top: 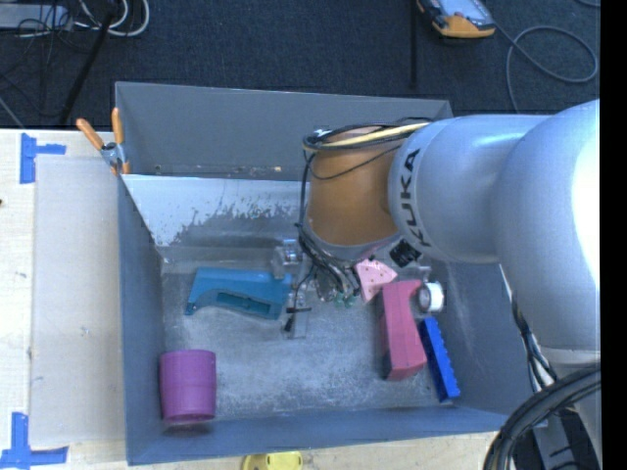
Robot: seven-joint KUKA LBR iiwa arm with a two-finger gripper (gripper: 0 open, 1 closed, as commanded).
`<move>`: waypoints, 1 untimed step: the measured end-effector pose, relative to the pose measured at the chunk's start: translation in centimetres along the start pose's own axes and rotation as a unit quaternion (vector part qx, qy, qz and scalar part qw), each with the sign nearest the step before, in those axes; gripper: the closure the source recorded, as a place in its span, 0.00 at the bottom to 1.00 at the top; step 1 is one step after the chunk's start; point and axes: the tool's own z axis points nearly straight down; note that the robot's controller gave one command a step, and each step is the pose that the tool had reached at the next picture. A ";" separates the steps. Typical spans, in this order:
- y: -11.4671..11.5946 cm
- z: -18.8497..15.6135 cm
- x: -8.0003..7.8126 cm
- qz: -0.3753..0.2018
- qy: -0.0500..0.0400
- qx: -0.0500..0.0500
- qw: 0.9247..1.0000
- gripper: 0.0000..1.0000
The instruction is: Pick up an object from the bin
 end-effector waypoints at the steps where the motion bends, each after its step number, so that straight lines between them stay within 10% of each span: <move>1: 2.9 0.2 -1.0 -0.028 0.002 -0.001 1.000 0.00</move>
Offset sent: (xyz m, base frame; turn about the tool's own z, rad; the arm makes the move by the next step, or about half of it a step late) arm 0.0189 0.0606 0.0036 0.0195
